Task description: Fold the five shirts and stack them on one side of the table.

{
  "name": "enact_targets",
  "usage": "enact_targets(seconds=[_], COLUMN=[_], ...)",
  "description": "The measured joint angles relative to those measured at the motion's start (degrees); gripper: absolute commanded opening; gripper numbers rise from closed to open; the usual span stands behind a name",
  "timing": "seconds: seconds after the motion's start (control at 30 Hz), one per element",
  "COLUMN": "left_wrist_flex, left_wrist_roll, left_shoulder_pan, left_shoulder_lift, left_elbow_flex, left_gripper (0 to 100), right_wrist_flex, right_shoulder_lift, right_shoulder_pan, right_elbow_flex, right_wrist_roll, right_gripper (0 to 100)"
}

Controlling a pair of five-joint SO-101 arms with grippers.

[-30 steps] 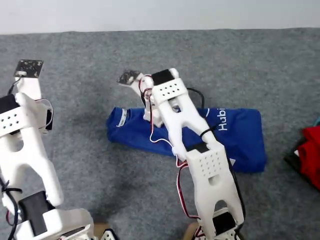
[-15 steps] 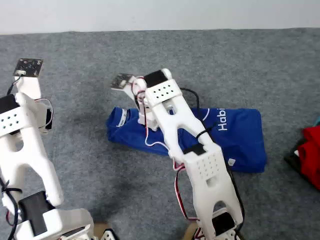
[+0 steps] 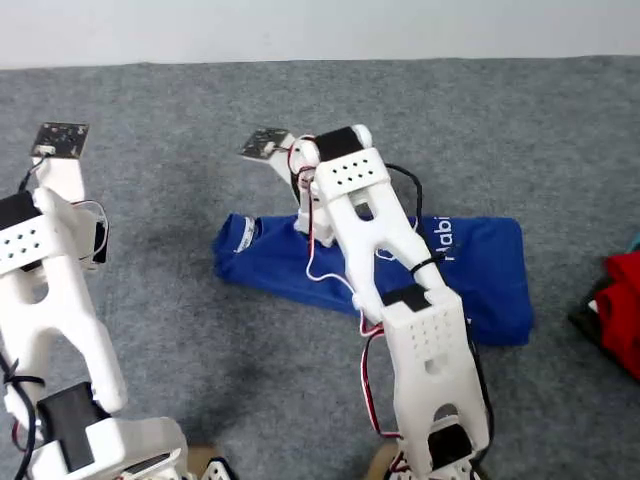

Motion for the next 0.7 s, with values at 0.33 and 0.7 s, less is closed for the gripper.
enact_targets(seconds=[0.33, 0.7], left_wrist_flex=[0.88, 3.78], left_wrist_roll=[0.00, 0.00], left_shoulder_pan=[0.00, 0.00], left_shoulder_lift=[0.00, -2.90], left_elbow_flex=[0.00, 0.00], left_gripper=[0, 0], right_wrist_flex=[2.73, -6.51], right_shoulder_lift=[-2.99, 8.00], right_shoulder_pan=[-2.64, -9.41], right_elbow_flex=[0.00, 0.00], right_wrist_roll=[-2.11, -2.11], right_gripper=[32.9, 32.9])
